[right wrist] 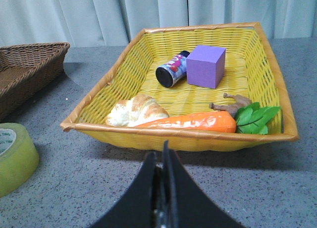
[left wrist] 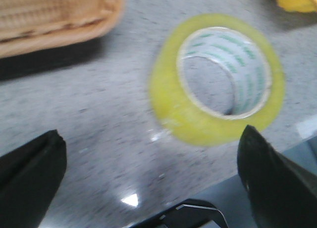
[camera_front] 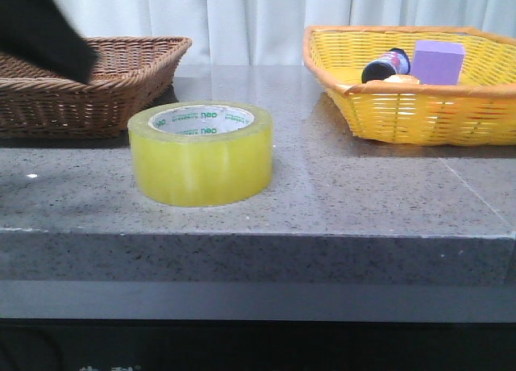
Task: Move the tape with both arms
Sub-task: 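Lower the left gripper onto the tape roll rim and grasp it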
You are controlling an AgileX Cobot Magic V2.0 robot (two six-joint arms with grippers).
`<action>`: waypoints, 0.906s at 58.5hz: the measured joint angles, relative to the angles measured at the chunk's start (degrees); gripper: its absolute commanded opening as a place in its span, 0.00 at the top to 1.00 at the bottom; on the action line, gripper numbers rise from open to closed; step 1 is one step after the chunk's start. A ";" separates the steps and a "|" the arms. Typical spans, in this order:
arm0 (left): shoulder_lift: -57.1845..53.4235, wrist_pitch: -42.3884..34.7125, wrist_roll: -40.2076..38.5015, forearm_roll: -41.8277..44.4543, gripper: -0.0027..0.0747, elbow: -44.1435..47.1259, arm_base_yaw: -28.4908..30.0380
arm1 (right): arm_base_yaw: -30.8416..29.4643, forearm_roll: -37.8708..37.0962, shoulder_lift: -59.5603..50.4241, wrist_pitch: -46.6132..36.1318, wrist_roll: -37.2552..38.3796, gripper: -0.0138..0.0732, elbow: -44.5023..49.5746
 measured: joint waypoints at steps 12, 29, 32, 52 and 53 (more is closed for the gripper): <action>10.82 -2.15 0.00 -1.67 0.07 -6.23 -3.63 | 0.00 0.00 0.00 0.00 0.00 0.94 0.00; 20.34 -2.89 0.00 -3.82 0.11 -10.46 -3.90 | 0.00 0.00 0.00 0.00 0.00 0.94 0.00; 21.07 -2.89 0.00 -3.96 0.17 -10.70 -3.90 | 0.00 0.00 0.00 0.00 0.00 0.94 0.00; 21.71 -3.13 0.24 -4.04 0.90 -10.91 -3.90 | 0.00 0.00 0.00 0.00 0.00 0.94 0.00; 21.71 -3.13 0.36 -3.77 0.92 -10.94 -3.90 | 0.00 0.00 0.00 0.00 0.00 0.94 0.00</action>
